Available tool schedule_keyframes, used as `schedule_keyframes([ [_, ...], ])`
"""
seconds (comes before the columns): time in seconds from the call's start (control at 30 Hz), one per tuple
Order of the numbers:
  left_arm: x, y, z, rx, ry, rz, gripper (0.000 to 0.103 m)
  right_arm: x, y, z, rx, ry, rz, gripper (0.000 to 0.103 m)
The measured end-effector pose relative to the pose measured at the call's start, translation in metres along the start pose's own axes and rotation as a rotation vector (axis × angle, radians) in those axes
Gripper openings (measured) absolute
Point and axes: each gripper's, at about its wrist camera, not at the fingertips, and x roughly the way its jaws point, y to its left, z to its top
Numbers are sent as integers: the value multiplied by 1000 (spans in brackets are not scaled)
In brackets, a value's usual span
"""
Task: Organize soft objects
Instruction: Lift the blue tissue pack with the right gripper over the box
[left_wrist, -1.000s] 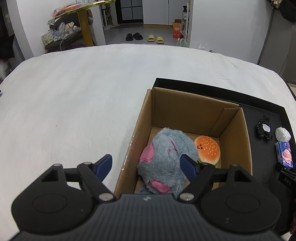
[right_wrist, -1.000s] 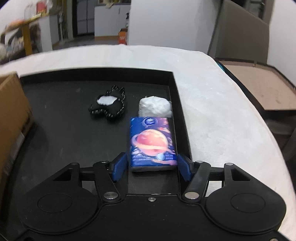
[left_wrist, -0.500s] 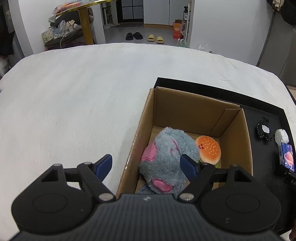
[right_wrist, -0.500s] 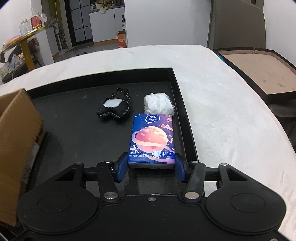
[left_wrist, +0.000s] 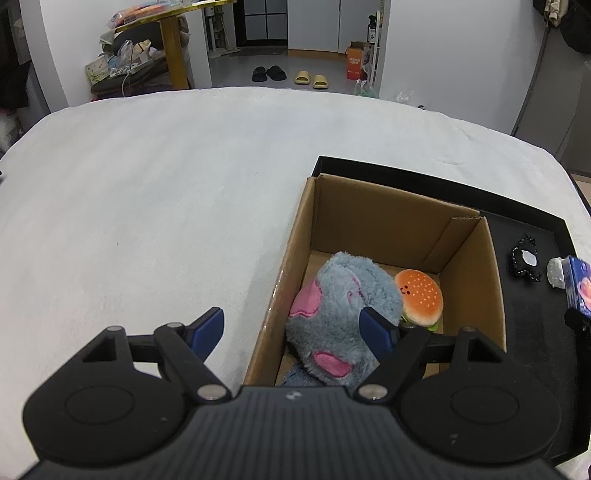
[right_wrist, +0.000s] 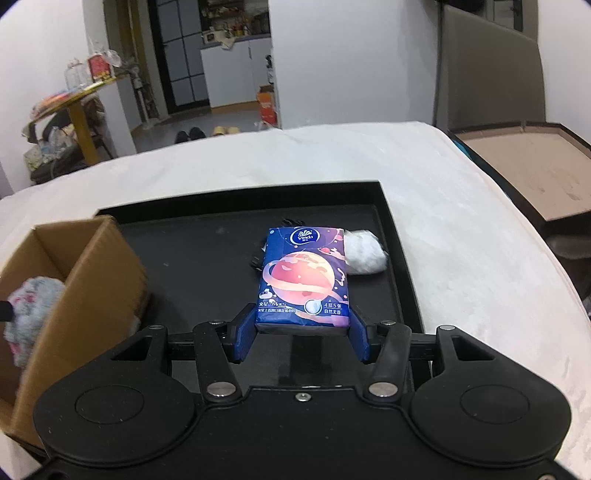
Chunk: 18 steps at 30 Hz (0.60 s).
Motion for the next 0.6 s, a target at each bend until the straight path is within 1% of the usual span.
schedule_keyframes([
  [0.23, -7, 4, 0, 14, -26, -17, 79, -10, 15, 14, -25, -42, 41, 51],
  [0.4, -7, 8, -1, -1, -17, -34, 79, -19, 28, 21, -40, -63, 76, 51],
  [0.6, -13, 15, -1, -3, -38, -57, 78, -30, 43, 29, -55, -93, 109, 51],
])
